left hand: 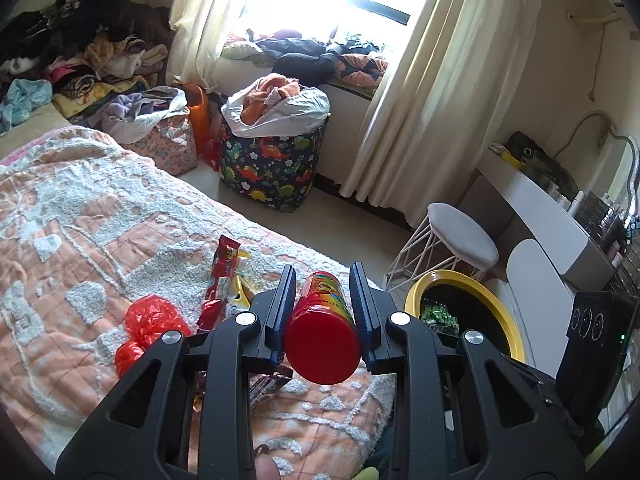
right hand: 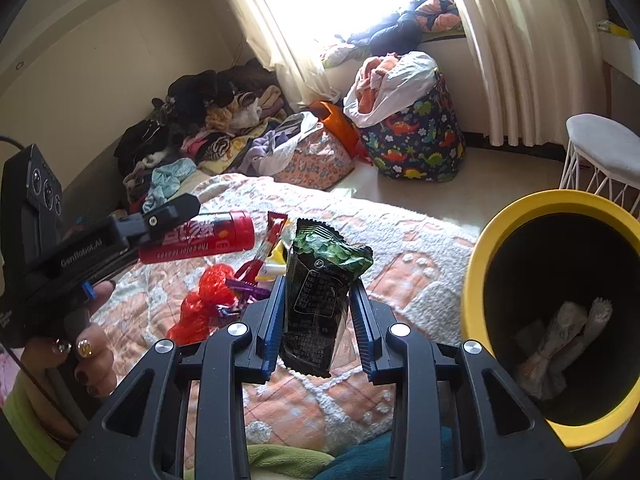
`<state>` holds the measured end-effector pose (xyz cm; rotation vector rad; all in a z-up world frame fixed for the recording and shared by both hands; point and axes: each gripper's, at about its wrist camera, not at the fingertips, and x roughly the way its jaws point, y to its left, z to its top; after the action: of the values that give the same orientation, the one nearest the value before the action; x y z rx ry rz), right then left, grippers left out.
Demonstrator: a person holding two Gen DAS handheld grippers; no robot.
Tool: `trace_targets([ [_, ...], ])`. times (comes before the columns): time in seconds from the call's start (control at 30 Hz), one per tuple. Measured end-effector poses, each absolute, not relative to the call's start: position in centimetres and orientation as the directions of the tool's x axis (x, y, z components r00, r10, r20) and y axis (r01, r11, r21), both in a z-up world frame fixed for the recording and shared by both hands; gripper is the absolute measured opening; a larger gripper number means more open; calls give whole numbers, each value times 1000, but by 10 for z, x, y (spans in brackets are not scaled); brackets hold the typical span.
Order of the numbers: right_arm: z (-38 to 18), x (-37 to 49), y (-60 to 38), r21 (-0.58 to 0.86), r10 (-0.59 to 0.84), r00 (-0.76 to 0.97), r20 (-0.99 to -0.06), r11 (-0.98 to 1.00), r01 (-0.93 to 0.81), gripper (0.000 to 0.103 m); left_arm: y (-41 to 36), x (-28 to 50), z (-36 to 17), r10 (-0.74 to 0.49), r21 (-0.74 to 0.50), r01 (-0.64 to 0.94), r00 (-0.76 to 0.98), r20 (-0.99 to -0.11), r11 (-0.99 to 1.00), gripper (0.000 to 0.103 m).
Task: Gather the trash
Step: 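Carry the red can and green packet over the yellow-rimmed bin with both tools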
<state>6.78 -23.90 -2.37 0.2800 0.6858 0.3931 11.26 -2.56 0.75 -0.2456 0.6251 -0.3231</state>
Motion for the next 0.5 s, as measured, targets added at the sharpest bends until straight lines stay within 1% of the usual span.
trace_targets([
  [0.5, -8, 70, -277, 381, 385, 745, -545, 905, -189, 30, -61, 106, 15, -410, -308, 282, 745, -527, 909, 21],
])
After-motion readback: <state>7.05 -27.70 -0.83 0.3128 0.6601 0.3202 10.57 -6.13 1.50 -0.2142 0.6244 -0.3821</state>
